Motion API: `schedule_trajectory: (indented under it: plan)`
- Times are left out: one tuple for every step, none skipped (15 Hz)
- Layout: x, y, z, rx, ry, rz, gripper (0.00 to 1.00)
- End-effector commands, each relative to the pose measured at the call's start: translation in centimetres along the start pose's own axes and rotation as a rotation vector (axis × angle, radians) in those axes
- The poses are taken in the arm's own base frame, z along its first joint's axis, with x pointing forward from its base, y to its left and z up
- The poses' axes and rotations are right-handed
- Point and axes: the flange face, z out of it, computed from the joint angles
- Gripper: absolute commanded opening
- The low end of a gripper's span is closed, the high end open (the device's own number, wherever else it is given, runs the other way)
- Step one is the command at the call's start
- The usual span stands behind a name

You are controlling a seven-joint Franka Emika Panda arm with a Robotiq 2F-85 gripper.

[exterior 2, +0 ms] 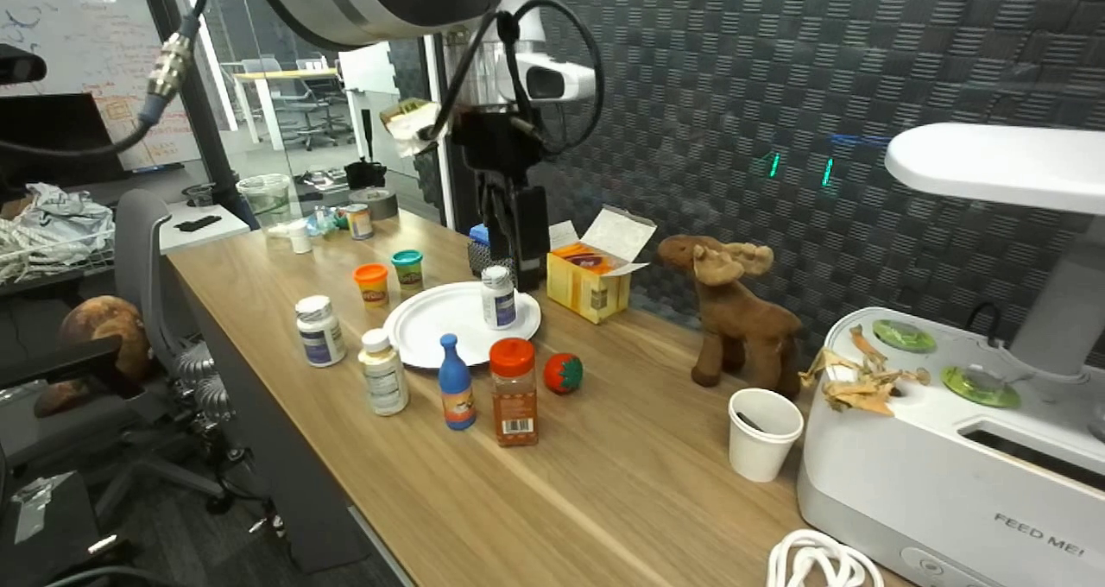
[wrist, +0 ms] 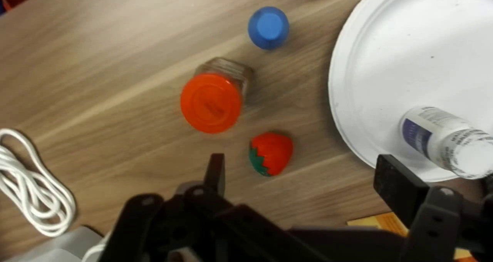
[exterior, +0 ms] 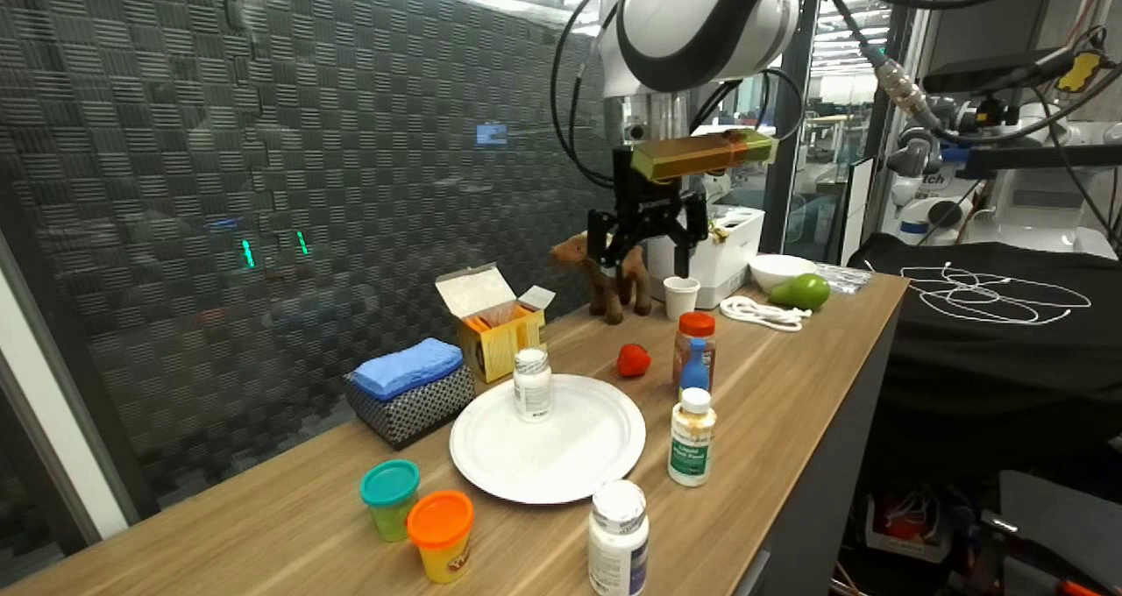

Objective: Put the bottles and red plushy on the table onto the plate

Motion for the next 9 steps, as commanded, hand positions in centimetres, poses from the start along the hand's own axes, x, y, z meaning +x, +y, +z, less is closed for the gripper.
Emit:
schedule_trajectory:
  plan:
    - [-2.7,3.4,1.0,-0.001,0.011,0.137,1.00]
    - [-3.0,4.0,1.6,-0.003,0.006,0.158,1.00]
    - [-3.2,4.7,2.1,-0.006,0.004,0.181,1.00]
    - [-3.3,5.3,2.6,-0.010,0.000,0.201,1.00]
    - [-3.4,5.7,3.0,-0.012,-0.005,0.220,1.00]
    - [-3.6,6.0,3.4,-0.014,-0.012,0.237,1.00]
    - [-3.7,6.3,3.8,-0.020,-0.020,0.250,1.00]
    - [-3.6,6.5,4.0,-0.019,-0.024,0.259,1.00]
    - [-3.5,6.8,4.3,-0.021,-0.023,0.267,1.00]
